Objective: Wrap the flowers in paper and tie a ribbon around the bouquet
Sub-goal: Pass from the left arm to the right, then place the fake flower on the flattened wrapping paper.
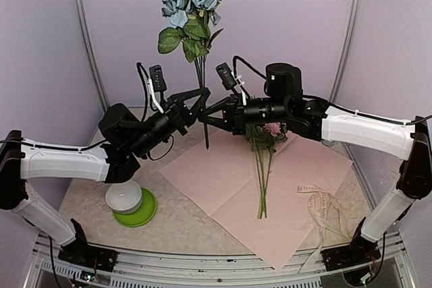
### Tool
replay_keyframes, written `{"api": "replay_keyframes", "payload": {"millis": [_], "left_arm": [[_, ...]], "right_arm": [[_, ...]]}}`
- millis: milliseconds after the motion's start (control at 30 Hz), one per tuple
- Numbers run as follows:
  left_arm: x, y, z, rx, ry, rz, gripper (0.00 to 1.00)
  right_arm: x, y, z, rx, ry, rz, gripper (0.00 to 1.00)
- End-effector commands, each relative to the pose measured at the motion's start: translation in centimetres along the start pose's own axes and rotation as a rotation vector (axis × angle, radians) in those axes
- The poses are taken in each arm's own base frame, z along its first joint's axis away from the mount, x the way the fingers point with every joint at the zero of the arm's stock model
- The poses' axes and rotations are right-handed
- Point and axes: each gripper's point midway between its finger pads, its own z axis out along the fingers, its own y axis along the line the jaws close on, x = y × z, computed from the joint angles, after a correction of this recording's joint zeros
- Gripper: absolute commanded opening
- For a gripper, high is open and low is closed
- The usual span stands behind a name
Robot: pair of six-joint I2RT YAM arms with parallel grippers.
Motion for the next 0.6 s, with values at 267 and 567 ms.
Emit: {"api": "replay_keyframes", "payload": {"millis": [267, 567], "left_arm": [[3.7, 7.9, -1.6, -0.479, 0.253, 0.131, 0.85], [10.3, 17.0, -8.4, -0.829, 0.551, 0.016, 0.89]], "right_arm": [[8.7, -12.9, -7.3, 0.562, 0.230, 0.426, 0.00], [22.0, -16.6, -12.6, 0.814, 0.508, 0.681, 0.00]]}}
